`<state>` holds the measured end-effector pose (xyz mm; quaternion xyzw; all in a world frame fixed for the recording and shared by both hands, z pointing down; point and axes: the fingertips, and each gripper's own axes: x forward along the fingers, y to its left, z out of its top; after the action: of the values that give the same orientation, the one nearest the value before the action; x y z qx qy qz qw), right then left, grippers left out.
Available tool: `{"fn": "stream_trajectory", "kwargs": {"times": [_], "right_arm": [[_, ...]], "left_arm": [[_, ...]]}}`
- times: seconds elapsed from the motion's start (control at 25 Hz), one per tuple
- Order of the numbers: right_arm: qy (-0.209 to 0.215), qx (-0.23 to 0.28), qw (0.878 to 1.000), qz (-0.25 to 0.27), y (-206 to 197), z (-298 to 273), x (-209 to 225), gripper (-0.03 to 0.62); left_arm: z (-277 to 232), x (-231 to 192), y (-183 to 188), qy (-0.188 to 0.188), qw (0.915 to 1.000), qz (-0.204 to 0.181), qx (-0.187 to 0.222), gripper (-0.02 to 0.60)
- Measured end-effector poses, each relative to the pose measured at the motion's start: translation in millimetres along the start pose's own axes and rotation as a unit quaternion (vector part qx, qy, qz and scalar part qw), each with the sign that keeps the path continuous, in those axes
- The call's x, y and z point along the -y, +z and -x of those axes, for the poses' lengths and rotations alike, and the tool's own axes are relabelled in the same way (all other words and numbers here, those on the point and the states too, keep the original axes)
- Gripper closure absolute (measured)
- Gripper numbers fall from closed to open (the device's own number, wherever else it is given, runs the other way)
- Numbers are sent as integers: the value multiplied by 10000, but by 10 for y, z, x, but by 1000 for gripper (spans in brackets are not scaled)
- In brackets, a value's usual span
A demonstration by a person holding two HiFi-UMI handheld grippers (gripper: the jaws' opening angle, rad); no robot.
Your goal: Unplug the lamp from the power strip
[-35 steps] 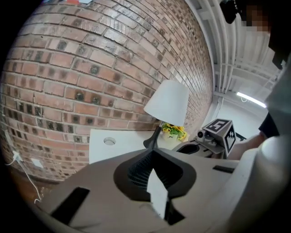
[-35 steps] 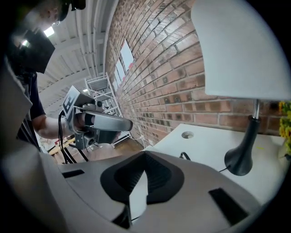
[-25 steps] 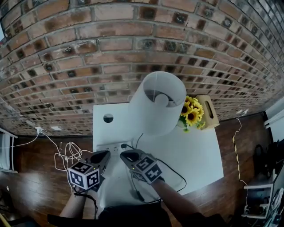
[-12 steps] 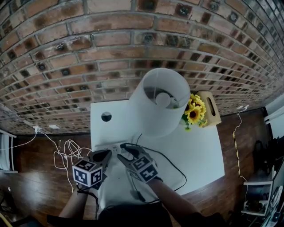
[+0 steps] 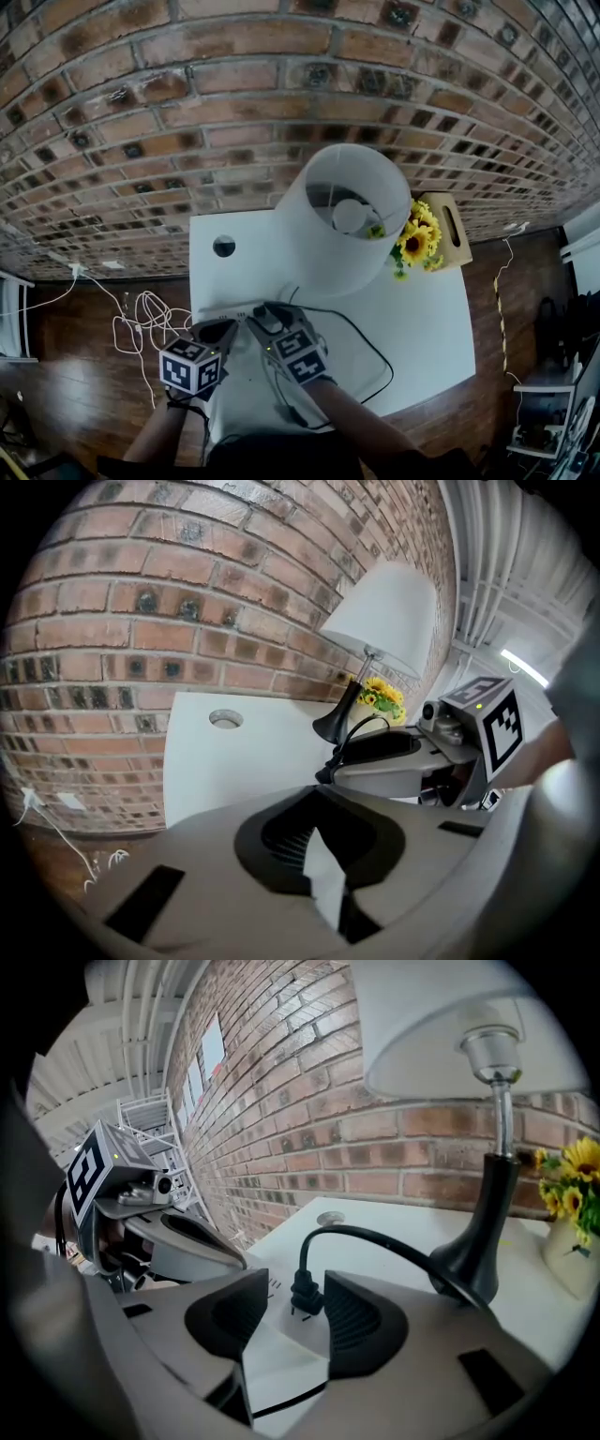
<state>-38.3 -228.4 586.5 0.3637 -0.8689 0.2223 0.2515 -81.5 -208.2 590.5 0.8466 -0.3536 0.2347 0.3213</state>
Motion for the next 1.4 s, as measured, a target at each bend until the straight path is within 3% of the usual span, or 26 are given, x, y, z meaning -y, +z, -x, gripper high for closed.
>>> {"fn": "stream_trajectory", "kwargs": {"times": [0.52,0.6,0.84,1.04,1.28,1.4], "right_arm": [[83,-341,9986,388,-134,-130,-5,398],[72,-357,9983,464,-133,-141,0,434],[-9,-504,9946,905,-151,-153,10,462],[-31,-434,9943,969,-151,-157,37,479],[11,-422,9929,1108,-154,-156,40,485],[9,-298,9953,919,-150,-139,52,491]], "left_arm": [[-146,-73,-161,-10,9995,111,-310,563],[-155,-75,-154,-8,9994,110,-324,561],[-161,-83,-158,-27,9988,229,-432,561],[-172,-62,-131,93,9989,-144,-436,561],[-175,-106,-172,185,9986,-96,-494,561],[-177,-98,-173,239,9983,-183,-506,560]]}}
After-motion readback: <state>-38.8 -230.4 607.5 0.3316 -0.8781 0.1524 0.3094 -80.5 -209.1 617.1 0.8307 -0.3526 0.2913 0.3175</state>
